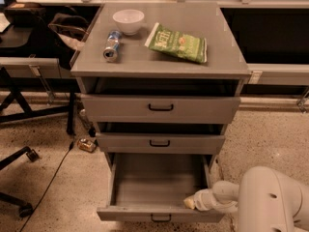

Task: Open bottom drawer

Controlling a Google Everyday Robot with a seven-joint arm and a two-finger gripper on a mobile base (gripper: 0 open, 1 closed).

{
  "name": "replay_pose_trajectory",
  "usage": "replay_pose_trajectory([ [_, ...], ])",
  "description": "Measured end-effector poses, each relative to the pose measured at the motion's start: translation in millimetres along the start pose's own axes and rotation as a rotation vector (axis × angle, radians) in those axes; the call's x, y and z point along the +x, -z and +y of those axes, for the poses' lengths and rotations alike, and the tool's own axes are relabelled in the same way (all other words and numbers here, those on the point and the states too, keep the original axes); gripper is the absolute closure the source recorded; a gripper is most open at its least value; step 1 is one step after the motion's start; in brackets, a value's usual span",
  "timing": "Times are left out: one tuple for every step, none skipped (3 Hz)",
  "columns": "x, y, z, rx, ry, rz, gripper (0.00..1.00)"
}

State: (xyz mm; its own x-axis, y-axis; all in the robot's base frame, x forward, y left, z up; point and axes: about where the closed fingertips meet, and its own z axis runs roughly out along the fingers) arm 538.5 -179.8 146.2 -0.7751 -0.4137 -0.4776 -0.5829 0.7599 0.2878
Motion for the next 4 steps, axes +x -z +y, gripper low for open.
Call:
replay_pose_trajectory([
  [0.0, 0.0, 0.0, 0.0, 0.0, 0.0, 0.83],
  [0.0, -0.1, 0.1, 0.0, 0.0, 0.0, 0.52],
  [0.0, -0.1, 0.1, 0.0, 0.0, 0.0, 0.29],
  [0.4, -2.3, 0.6, -0.009, -0.003, 0.01, 0.05],
])
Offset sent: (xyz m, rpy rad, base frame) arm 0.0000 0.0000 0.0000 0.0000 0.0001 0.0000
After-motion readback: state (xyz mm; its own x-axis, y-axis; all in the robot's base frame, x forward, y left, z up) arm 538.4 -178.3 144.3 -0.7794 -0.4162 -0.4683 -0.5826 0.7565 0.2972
